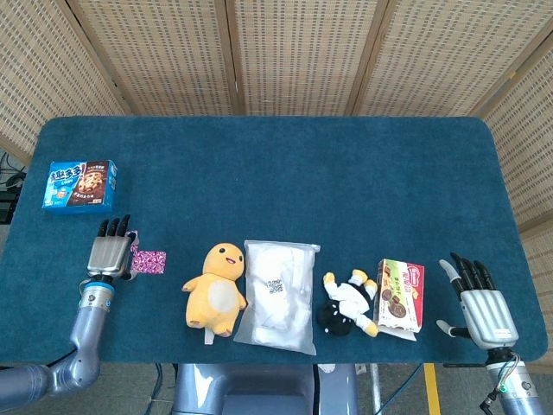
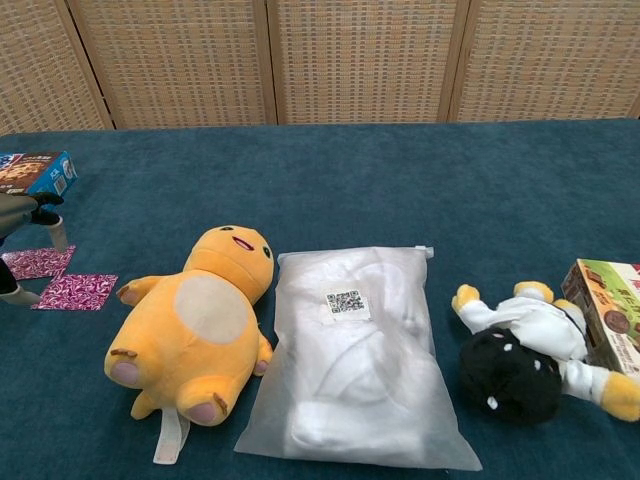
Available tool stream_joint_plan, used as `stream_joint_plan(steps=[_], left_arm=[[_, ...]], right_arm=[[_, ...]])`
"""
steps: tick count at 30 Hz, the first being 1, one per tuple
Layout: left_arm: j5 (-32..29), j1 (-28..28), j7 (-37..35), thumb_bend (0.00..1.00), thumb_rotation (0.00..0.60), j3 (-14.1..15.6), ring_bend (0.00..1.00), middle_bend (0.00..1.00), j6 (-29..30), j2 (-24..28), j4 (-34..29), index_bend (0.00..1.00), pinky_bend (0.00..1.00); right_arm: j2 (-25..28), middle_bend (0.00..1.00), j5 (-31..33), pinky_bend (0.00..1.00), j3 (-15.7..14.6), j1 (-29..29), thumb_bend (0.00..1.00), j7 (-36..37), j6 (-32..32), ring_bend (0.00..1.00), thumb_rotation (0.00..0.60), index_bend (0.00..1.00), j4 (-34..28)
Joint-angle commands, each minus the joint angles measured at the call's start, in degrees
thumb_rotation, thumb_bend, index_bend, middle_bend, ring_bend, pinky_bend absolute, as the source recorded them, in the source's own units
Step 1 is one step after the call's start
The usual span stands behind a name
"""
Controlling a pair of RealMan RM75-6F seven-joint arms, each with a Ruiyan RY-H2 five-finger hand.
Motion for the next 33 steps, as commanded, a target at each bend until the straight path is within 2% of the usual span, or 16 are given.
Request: stream_joint_plan(steps=[1,33], left_arm=[[1.1,0.5,0.0,0.18,0.600,0.8,0.00,0.00,0.3,-0.6,-0.1,0.33,0.00],[-0.4,-0.3,2.2,0.18,0.600,-1.0,0.00,0.00,-1.3,-3.9,2.8,0.33,0.00]], right_arm=[[0.0,0.00,-0.1,0.00,0.0,0.0,0.08,0.0,0.0,0.00,0.600,0.00,0.0],[0.1,0.00,0.2,0.00,0.1,0.0,0.08,0.2,-0.1,0.00,0.600,0.00,-0.1]])
